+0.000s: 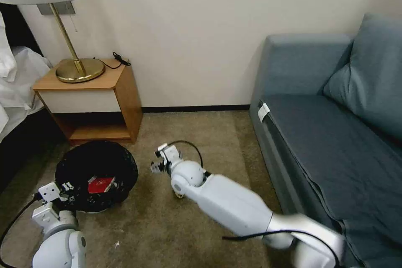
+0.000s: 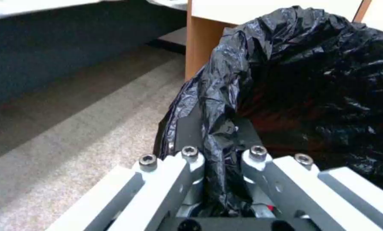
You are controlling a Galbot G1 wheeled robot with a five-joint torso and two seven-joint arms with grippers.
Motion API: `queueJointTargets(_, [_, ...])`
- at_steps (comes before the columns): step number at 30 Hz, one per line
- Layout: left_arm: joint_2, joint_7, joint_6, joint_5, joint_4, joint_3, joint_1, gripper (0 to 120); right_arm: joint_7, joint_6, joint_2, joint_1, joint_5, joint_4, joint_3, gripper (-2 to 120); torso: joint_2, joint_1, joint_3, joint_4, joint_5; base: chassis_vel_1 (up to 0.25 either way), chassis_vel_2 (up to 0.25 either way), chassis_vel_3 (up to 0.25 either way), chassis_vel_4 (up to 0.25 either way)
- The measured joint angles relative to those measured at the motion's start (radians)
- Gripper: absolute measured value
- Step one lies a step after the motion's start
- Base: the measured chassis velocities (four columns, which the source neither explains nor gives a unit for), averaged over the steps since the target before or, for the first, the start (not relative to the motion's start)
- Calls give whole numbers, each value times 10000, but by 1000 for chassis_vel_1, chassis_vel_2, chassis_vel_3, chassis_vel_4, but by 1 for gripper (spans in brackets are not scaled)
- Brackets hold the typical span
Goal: Pick up the trash bin, then pick up the garbage on the floor and place it into the trash bin.
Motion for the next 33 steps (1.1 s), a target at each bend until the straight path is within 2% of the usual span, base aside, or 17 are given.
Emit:
queueJointTargets(6, [0, -1, 0, 18, -150, -26, 109, 4, -194, -31, 289, -440, -596, -652, 590, 100, 0, 0, 0, -3, -1, 0, 0, 0, 0])
queueJointTargets(8, [0, -7, -1, 32, -181, -76, 200, 4, -434, 105, 584, -590, -1040, -1298, 1115, 100, 0, 0, 0, -2, 0, 0, 0, 0, 0])
queueJointTargets(17, [1, 34, -114, 138, 78, -158, 207, 4, -1072, 504, 1062, -631, -1828, -2593, 2202, 100, 0, 0, 0, -1, 0, 0, 0, 0, 0])
queueJointTargets(33, [1, -257, -55, 267, -10, 314, 83, 4, -2140, 848, 1089, -1299, -2614, -3114, 3453, 100, 0, 0, 0, -4, 1, 0, 0, 0, 0])
